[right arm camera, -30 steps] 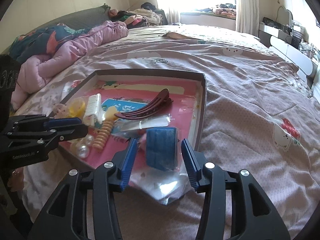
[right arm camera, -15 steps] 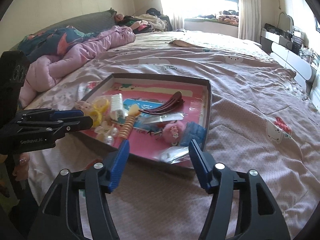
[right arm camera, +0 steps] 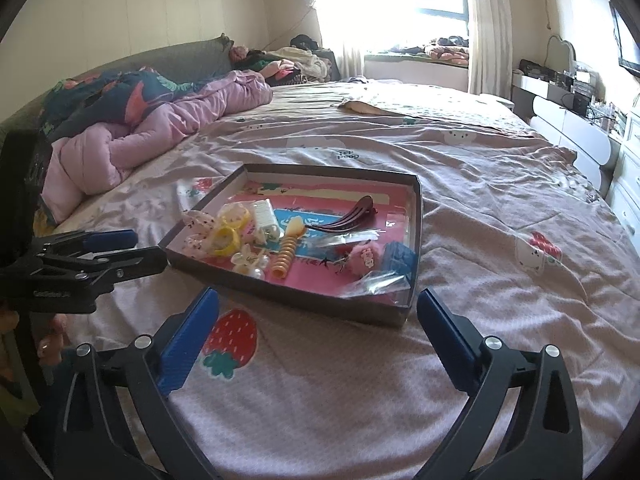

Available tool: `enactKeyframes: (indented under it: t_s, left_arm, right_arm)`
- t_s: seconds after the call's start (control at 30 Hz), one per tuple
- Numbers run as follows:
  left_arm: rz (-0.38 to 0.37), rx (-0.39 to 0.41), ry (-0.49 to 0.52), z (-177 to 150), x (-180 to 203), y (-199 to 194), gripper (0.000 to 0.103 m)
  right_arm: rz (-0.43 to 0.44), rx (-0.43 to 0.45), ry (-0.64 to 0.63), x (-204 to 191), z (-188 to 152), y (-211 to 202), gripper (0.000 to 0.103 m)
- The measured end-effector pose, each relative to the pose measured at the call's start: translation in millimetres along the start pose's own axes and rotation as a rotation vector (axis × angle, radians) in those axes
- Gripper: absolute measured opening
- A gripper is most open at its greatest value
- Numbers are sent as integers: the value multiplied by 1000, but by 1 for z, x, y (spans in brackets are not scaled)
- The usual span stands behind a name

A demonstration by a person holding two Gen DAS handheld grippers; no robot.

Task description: Organize jewelry

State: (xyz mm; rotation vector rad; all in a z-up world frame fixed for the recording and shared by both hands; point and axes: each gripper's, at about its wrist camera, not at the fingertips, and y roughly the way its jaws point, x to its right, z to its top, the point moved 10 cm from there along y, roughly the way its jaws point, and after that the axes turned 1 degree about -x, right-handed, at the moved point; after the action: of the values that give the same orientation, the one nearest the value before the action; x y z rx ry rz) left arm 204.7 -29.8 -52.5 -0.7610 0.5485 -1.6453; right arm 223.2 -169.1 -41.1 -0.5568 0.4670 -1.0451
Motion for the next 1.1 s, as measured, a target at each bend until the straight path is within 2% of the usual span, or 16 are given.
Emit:
enactKeyframes:
  t_s: [0.53,1.1]
  left_arm:
    - [62,26,-34,-37,-19,-31,92]
    - [80,31,-2,-74,-14,-38,92]
  right_arm:
    - [-14,19,41,-16,-30,-29,97]
    - [-70,48,9,-28,-69,-39,97]
